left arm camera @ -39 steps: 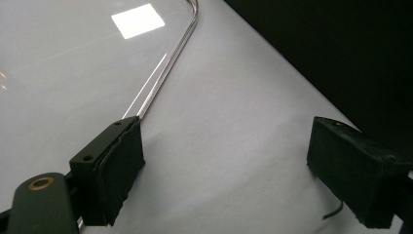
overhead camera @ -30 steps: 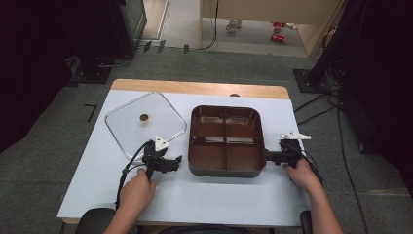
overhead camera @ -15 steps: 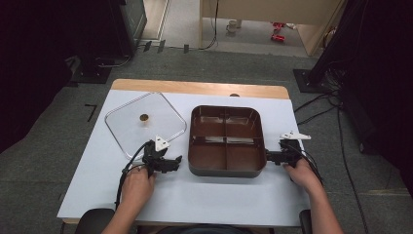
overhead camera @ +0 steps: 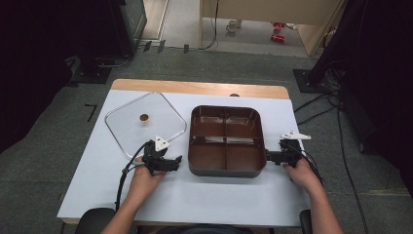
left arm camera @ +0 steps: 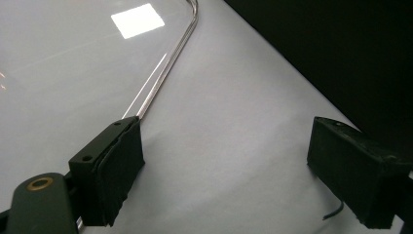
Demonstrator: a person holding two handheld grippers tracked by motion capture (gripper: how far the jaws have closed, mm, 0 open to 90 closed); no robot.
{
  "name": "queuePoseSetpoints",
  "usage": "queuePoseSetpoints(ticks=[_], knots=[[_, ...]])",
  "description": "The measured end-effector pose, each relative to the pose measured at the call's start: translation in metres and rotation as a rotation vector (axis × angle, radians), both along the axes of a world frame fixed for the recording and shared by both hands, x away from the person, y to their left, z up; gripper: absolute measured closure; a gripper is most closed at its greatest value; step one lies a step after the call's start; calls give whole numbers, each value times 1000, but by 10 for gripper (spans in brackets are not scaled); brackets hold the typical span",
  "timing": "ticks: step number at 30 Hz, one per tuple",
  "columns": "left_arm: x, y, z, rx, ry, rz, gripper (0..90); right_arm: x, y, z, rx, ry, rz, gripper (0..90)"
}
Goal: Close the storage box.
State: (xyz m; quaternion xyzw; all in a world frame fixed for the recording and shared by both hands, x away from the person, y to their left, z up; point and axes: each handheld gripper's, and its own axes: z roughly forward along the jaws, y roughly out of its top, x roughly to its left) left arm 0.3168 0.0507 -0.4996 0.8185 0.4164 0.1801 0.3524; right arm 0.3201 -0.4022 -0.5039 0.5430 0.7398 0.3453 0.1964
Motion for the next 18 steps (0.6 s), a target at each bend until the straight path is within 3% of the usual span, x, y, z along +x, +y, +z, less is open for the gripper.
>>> queuePoseSetpoints(ticks=[12, 18], knots=[[-1, -1, 0, 4, -4, 0, 133, 0, 0, 0, 0, 0, 0, 82], [0, -5, 4, 23, 26, 27, 146, 0, 0, 0, 0, 0, 0, 82]])
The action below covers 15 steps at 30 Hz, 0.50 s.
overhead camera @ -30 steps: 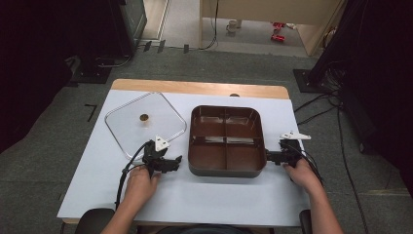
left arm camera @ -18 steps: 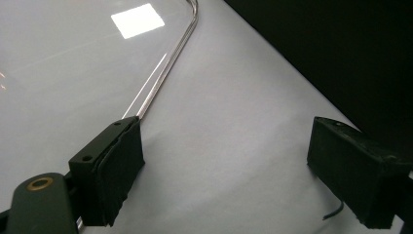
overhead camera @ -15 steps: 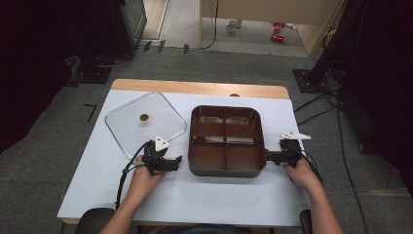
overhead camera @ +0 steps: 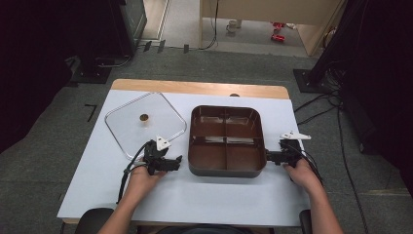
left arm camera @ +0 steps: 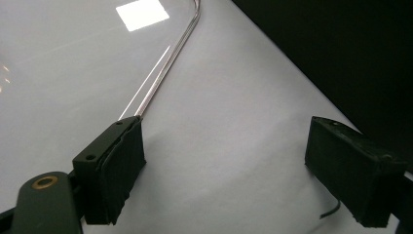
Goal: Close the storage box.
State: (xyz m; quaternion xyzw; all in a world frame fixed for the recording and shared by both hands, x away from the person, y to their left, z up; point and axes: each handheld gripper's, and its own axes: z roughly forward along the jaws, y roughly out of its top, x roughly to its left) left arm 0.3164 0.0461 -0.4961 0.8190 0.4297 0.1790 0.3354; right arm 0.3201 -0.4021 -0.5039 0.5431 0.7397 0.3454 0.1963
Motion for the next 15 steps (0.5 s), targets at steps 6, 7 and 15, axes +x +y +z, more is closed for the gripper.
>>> queuePoseSetpoints(ticks=[6, 7, 15], knots=[[0, 1, 3, 15, 25, -36, 146, 0, 0, 0, 1, 1, -1, 82], [1, 1, 3, 16, 29, -42, 146, 0, 0, 0, 1, 0, 0, 82], [7, 3, 14, -31, 128, -74, 241, 0, 0, 0, 1, 0, 0, 82]])
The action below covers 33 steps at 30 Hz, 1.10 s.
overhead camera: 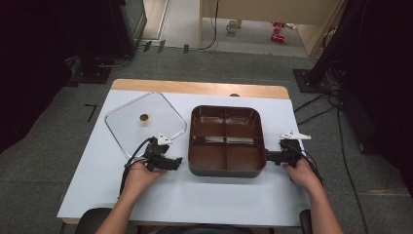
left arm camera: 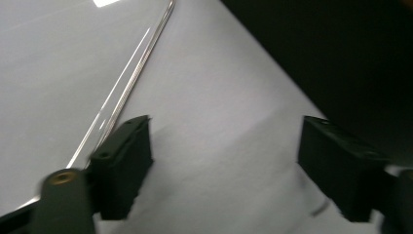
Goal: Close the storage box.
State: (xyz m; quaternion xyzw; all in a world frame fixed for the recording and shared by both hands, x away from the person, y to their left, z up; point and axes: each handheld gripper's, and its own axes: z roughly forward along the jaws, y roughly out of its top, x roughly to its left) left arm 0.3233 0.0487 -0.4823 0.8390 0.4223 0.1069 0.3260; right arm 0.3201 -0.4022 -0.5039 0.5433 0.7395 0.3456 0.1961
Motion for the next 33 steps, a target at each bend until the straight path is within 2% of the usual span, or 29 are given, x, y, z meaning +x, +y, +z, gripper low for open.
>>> queuePoseSetpoints(ticks=[2, 7, 10, 14, 22, 33], knots=[[0, 1, 1, -18, 3, 5, 262, 0, 0, 0, 0, 0, 0, 82], [1, 4, 5, -24, -6, 10, 282, 0, 0, 0, 3, 1, -1, 81], [3, 5, 9, -18, 1, 0, 283, 0, -1, 0, 8, 2, -1, 80], [6, 5, 15, -35, 15, 8, 290, 0, -1, 0, 8, 3, -1, 80], [10, 7, 26, -39, -7, 10, 295, 0, -1, 0, 7, 3, -1, 80], [23, 19, 34, -53, -7, 38, 299, 0, -1, 0, 9, 3, 0, 79]])
